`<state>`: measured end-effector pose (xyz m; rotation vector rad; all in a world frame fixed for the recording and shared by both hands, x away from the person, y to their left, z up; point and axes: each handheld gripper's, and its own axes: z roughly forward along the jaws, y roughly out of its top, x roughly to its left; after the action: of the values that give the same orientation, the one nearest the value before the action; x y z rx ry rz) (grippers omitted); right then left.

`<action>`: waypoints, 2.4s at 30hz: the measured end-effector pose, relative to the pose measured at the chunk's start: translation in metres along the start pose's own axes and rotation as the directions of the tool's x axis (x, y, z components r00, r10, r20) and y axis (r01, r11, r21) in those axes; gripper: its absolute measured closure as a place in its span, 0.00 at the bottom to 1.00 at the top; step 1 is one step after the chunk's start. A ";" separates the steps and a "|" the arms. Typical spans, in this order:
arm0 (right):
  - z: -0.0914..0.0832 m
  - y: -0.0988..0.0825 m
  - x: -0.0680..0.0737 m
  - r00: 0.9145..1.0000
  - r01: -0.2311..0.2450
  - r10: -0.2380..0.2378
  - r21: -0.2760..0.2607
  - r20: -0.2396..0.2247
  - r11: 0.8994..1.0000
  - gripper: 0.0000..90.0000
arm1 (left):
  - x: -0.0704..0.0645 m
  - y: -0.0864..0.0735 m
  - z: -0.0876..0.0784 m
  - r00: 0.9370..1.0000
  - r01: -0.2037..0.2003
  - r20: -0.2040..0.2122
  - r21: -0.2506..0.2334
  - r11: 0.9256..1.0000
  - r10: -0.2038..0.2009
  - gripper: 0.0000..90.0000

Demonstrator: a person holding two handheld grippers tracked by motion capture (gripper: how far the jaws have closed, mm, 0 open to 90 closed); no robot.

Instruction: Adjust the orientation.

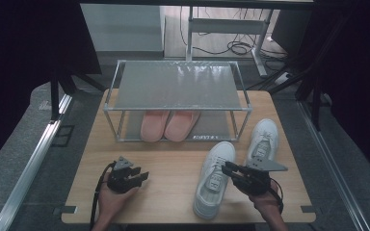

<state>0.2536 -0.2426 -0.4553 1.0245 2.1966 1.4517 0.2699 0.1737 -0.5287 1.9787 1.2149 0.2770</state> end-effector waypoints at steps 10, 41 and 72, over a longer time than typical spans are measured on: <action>0.029 0.006 0.021 0.996 0.057 -0.053 0.060 -0.076 0.997 0.95 | -0.001 0.000 0.001 1.000 -0.003 0.008 0.007 1.000 0.003 0.64; 0.006 -0.022 0.034 0.998 0.045 -0.038 0.118 -0.059 0.992 0.98 | 0.003 0.001 -0.005 1.000 0.001 0.007 -0.003 1.000 -0.001 0.64; -0.009 -0.029 0.025 0.998 0.046 -0.039 0.137 -0.055 0.990 1.00 | 0.002 -0.001 0.000 1.000 0.002 0.015 0.013 1.000 -0.003 0.64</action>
<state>0.2191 -0.2373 -0.4744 0.9867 2.3693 1.3385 0.2701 0.1755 -0.5295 1.9868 1.2122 0.2533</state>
